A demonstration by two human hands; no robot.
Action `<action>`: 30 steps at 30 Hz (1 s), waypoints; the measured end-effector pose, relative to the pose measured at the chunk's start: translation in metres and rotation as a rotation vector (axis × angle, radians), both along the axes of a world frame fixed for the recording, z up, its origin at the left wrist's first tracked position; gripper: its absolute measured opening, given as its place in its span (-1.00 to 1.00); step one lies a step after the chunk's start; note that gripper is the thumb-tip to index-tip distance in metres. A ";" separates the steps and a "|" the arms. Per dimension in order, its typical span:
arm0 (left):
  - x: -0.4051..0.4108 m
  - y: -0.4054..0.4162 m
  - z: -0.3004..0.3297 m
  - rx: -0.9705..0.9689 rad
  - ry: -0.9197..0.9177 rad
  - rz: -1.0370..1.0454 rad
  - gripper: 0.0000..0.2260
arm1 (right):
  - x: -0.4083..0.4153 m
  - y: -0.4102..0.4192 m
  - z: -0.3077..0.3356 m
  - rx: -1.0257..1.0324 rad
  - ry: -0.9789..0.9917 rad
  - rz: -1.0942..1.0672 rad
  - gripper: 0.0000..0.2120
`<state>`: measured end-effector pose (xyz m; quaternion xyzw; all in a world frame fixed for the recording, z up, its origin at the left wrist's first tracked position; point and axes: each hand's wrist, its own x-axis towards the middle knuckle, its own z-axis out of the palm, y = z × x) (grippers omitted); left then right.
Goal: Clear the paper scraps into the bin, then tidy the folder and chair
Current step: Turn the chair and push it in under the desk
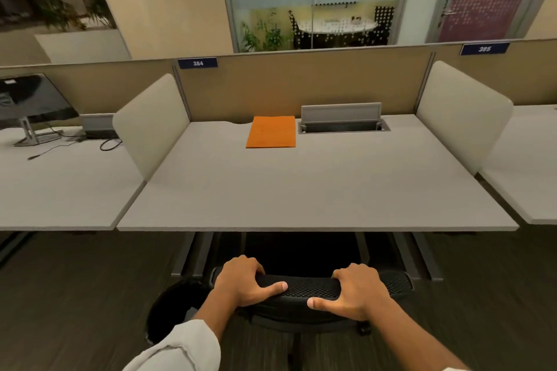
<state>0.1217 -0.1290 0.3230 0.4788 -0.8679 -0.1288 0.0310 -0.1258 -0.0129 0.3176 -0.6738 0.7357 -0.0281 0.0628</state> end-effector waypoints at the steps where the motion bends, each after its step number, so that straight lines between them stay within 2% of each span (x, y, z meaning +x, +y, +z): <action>1: -0.001 -0.003 0.000 0.004 0.005 0.001 -0.10 | -0.001 -0.003 0.000 0.005 -0.013 -0.004 0.07; 4: -0.004 -0.009 0.003 0.026 0.017 0.008 -0.11 | -0.005 -0.011 0.004 0.020 -0.043 -0.023 0.14; 13: -0.010 -0.039 0.006 0.042 0.008 0.009 -0.12 | -0.010 -0.038 0.014 0.056 -0.058 -0.014 0.14; 30: -0.006 -0.131 0.001 0.047 0.001 -0.044 -0.12 | -0.004 -0.117 0.006 0.065 -0.012 -0.043 -0.01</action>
